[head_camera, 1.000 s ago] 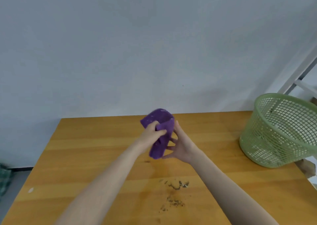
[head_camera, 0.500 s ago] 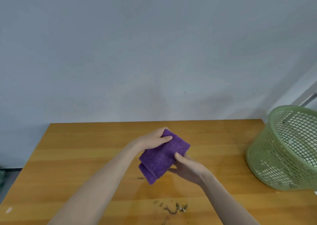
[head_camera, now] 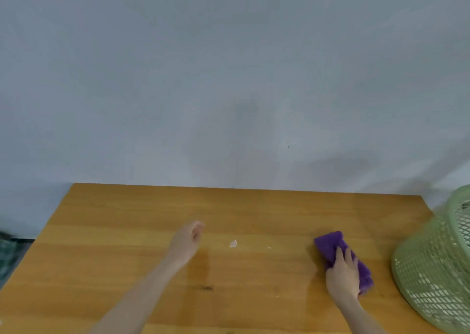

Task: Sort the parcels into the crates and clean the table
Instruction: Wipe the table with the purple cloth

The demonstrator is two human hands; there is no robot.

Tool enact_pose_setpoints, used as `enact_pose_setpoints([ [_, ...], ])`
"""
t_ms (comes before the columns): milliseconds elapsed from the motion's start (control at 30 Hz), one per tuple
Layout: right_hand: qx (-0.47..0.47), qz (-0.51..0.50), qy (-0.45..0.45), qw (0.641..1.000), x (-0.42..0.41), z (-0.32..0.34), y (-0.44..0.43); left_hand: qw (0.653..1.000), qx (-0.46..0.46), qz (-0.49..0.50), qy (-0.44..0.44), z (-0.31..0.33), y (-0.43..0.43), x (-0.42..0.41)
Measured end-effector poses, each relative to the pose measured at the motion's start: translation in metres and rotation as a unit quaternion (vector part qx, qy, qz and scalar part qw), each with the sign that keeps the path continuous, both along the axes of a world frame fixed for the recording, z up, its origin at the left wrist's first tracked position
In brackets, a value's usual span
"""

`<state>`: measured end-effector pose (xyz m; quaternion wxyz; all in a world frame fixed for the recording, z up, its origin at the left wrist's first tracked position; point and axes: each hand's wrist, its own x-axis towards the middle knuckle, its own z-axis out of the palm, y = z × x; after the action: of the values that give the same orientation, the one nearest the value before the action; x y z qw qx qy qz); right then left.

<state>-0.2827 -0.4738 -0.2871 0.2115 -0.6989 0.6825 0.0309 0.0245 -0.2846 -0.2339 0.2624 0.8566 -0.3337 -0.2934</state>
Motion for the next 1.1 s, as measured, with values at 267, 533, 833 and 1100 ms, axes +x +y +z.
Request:
enact_pose_setpoints([
  [267, 0.042, 0.197, 0.010, 0.980, 0.104, -0.014, -0.008, 0.998, 0.016, 0.060, 0.013, -0.023, 0.036, 0.008],
  [533, 0.144, 0.484, -0.021, 0.863, 0.183, -0.009, 0.025, 0.992, -0.014, 0.117, 0.044, -0.042, 0.059, 0.011],
  [833, 0.166, 0.577, -0.042, 0.799, 0.175, -0.015, 0.114, 0.993, 0.036, -0.113, -0.013, -0.048, 0.096, -0.011],
  [1100, 0.187, 0.592, -0.034, 0.784, 0.127, -0.013, 0.188, 0.956, 0.076, -0.264, -0.098, -0.055, 0.145, -0.047],
])
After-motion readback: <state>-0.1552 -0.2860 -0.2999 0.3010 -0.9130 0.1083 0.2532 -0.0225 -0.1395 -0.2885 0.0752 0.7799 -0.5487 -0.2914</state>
